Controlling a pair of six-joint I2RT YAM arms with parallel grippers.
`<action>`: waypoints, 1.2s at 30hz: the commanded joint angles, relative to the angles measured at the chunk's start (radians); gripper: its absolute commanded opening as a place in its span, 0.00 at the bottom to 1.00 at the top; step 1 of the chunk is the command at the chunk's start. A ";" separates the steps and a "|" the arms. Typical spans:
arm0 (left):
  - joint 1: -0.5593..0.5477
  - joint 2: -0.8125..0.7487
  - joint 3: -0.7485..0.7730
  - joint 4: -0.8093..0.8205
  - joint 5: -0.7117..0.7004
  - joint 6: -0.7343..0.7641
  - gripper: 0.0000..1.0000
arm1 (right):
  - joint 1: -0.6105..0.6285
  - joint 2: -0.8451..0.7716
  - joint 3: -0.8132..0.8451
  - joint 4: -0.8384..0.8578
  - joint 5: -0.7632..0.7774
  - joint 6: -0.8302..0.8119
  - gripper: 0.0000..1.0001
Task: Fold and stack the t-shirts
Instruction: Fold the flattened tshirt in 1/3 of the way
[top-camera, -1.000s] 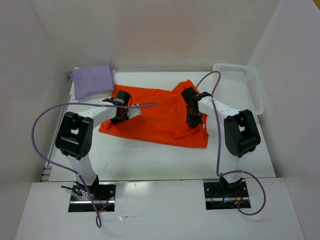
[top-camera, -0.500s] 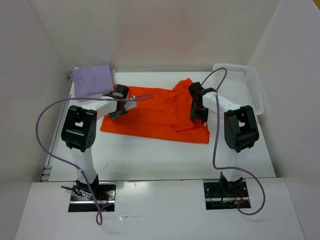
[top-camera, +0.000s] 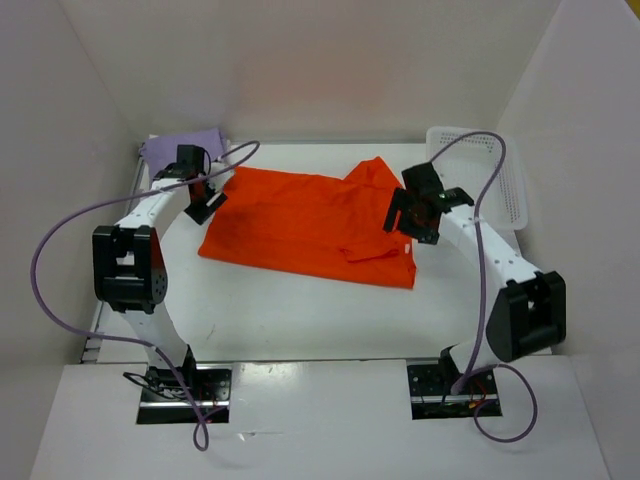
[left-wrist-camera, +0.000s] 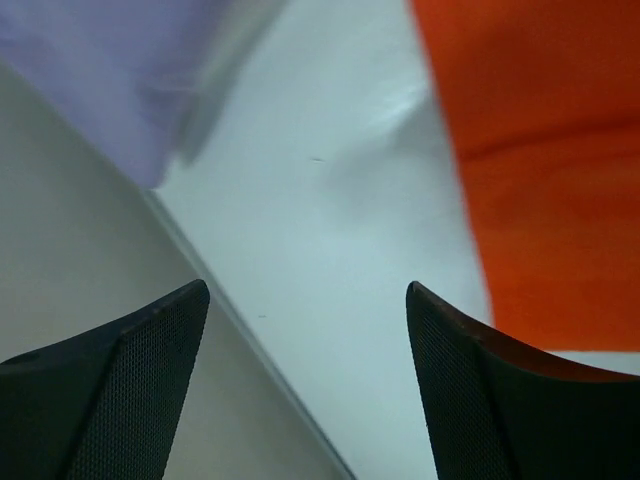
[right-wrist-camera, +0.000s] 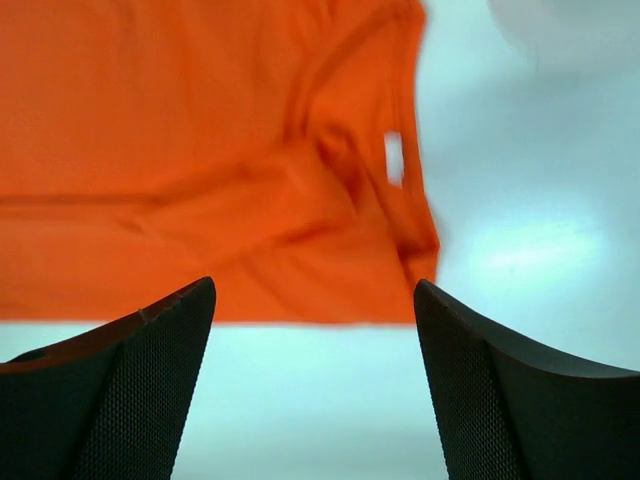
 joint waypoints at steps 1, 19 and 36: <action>-0.003 0.002 -0.079 -0.088 0.166 -0.081 0.87 | -0.007 -0.064 -0.168 0.021 -0.076 0.101 0.86; 0.064 0.094 -0.121 -0.076 0.358 -0.250 0.66 | -0.140 0.146 -0.417 0.274 -0.373 0.130 0.65; 0.064 -0.215 -0.360 -0.272 0.296 -0.162 0.00 | -0.140 -0.129 -0.368 -0.057 -0.403 0.112 0.00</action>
